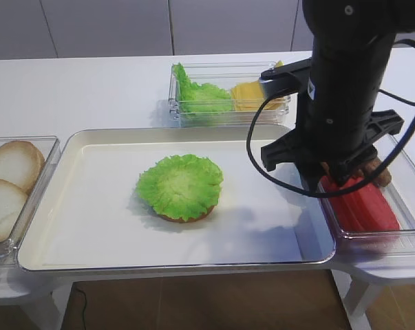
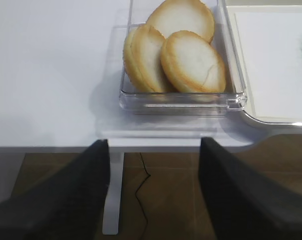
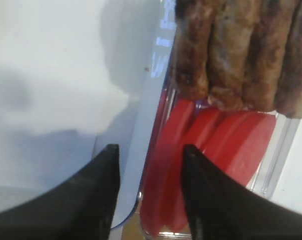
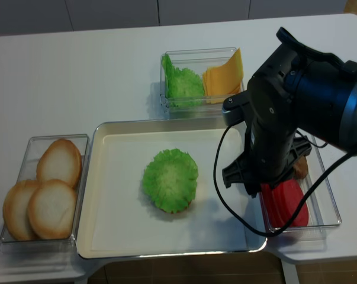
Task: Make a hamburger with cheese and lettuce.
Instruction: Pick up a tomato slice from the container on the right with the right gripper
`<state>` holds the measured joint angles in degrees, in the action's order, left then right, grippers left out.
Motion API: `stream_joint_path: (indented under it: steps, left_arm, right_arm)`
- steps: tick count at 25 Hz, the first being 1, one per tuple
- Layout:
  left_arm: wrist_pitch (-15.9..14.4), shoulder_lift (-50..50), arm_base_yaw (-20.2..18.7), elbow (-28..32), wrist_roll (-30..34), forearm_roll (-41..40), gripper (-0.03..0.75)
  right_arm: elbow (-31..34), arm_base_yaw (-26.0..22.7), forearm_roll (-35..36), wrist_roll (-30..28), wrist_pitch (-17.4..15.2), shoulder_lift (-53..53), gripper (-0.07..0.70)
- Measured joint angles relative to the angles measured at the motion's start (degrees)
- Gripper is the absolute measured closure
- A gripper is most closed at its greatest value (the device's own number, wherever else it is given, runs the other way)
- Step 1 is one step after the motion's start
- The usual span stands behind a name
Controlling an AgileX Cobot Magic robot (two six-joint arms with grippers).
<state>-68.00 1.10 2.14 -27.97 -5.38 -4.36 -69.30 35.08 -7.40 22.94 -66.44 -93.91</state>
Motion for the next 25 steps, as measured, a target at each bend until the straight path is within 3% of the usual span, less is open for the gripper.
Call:
stream_joint_path:
  steps: [10, 21, 25]
  left_arm:
    - [0.0, 0.0, 0.0, 0.0, 0.0, 0.0, 0.298]
    - [0.0, 0.0, 0.0, 0.0, 0.0, 0.0, 0.298]
    - [0.0, 0.0, 0.0, 0.0, 0.0, 0.0, 0.298]
  right_arm:
    - [-0.2, 0.0, -0.5, 0.3, 0.7, -0.1, 0.449]
    - [-0.2, 0.0, -1.0, 0.3, 0.5, -0.1, 0.454]
    - [-0.2, 0.0, -1.5, 0.3, 0.4, -0.1, 0.417]
